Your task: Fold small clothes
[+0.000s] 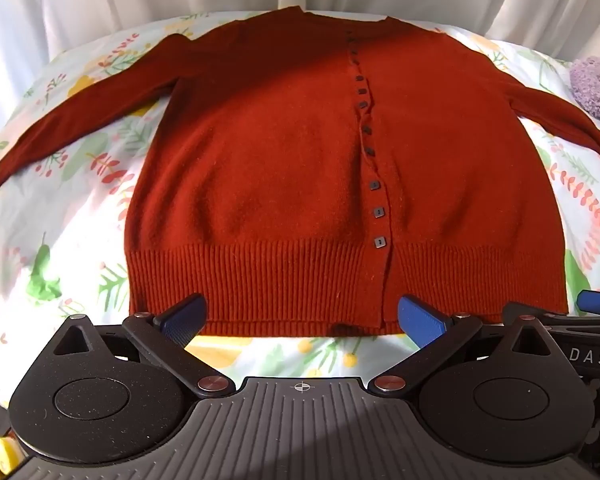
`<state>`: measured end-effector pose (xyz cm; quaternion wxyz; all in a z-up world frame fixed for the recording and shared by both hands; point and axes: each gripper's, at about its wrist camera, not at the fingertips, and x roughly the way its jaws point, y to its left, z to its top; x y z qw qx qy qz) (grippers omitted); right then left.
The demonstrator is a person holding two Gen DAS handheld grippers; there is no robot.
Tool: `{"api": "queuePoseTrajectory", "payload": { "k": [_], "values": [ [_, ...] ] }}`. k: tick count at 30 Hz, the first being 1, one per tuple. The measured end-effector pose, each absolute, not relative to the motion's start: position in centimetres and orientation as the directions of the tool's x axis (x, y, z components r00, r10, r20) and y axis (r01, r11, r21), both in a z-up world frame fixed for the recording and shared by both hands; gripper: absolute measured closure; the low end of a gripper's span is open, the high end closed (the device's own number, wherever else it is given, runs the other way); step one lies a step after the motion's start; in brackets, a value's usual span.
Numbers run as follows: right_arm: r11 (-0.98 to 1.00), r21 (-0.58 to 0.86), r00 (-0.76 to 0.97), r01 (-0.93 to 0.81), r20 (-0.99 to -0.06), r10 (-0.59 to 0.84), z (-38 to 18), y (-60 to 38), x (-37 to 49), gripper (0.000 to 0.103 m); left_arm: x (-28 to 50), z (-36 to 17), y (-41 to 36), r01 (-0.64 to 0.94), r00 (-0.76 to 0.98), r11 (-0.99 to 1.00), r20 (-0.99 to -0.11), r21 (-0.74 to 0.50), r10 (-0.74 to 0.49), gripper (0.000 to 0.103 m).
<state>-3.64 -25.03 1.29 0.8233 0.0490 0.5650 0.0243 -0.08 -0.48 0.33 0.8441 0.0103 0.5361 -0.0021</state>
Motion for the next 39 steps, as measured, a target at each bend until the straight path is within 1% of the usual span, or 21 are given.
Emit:
{"api": "queuePoseTrajectory", "payload": {
  "k": [19, 39],
  "values": [
    [0.988, 0.153, 0.357, 0.018, -0.924, 0.137, 1.0, -25.0, -3.6, 0.004, 0.4, -0.2, 0.0, 0.006, 0.410, 1.000, -0.912, 0.018, 0.014, 0.000],
    [0.986, 0.164, 0.341, 0.018, -0.928, 0.148, 0.4, -25.0, -2.7, 0.004, 2.0, -0.8, -0.1, 0.010, 0.392, 1.000, -0.920, 0.018, 0.013, 0.000]
  ]
}}
